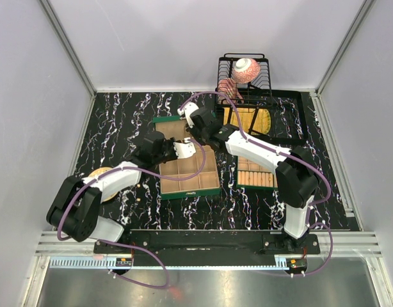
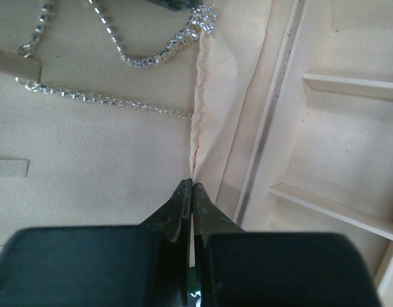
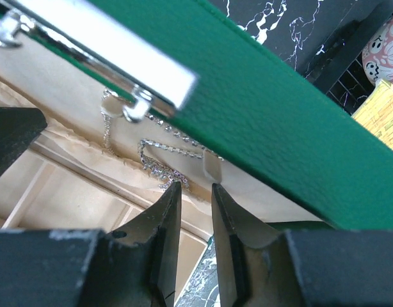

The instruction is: Organize the mixed jewelry

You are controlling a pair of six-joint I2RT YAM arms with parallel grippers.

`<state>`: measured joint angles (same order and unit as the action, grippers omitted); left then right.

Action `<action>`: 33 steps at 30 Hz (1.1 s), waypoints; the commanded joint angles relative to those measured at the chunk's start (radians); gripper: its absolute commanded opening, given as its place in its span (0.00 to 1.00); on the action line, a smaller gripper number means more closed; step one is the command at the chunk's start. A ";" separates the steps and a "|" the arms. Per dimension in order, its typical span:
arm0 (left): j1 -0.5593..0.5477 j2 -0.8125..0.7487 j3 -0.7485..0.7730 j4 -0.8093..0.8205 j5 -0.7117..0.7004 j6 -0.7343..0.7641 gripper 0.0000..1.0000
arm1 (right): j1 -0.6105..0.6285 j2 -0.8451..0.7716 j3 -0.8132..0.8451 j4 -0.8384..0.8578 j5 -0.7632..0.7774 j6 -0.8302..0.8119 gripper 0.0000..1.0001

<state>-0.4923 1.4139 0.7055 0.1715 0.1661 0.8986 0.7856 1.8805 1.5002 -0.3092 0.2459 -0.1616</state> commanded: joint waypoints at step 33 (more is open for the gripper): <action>-0.006 -0.007 0.057 0.175 0.021 -0.020 0.00 | 0.020 0.029 0.043 0.006 -0.063 0.042 0.23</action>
<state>-0.4957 1.4105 0.7292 0.1772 0.1677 0.8822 0.7910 1.8977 1.4830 -0.3065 0.2295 -0.1505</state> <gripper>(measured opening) 0.005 0.235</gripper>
